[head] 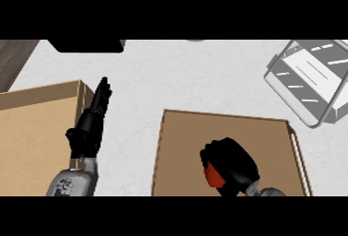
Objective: Pick the bell pepper from the tray and place it in the tiered basket
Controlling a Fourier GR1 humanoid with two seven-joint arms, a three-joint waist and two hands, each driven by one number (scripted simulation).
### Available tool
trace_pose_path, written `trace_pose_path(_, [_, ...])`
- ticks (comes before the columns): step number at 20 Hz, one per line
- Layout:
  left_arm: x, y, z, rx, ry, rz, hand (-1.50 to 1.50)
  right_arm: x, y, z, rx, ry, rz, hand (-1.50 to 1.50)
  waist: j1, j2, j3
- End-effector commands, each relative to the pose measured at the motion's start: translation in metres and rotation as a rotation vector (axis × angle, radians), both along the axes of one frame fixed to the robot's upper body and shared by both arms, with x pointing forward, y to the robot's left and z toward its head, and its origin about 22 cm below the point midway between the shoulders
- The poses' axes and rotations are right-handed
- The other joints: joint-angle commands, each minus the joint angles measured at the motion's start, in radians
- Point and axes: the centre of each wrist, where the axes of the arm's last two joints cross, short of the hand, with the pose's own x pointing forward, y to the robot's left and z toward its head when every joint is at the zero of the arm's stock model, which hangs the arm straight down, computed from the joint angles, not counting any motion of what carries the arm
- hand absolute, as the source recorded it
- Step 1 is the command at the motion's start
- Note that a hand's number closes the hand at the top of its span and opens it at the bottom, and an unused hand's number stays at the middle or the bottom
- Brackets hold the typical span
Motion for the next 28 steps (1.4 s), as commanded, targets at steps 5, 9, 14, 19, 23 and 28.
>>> trace_pose_path(5, [-0.009,0.006,-0.008,-0.002,0.005,0.019,0.0,0.007,-0.168,0.0,-0.342,0.003,-0.076,1.5,-0.015,0.008,0.005])
trace_pose_path(9, [-0.002,0.011,0.01,0.008,-0.009,0.024,0.0,0.004,-0.244,0.011,-0.388,-0.033,-0.143,1.5,-0.006,0.005,0.005])
trace_pose_path(14, [-0.002,0.007,0.0,0.022,-0.025,0.014,0.0,0.015,-0.278,0.041,-0.339,-0.168,-0.221,1.5,-0.006,0.005,0.003])
trace_pose_path(19, [-0.01,0.008,-0.005,0.019,0.002,0.011,0.0,0.008,-0.301,0.097,-0.248,-0.286,-0.292,1.5,-0.013,0.002,0.003])
trace_pose_path(23, [-0.012,0.009,-0.005,0.009,0.003,0.052,0.0,0.004,-0.3,0.172,-0.152,-0.384,-0.304,1.5,-0.031,-0.006,0.001])
trace_pose_path(28, [0.001,0.007,0.003,0.008,0.007,0.012,0.0,-0.008,-0.313,0.229,-0.044,-0.415,-0.351,1.5,-0.017,0.0,0.002])
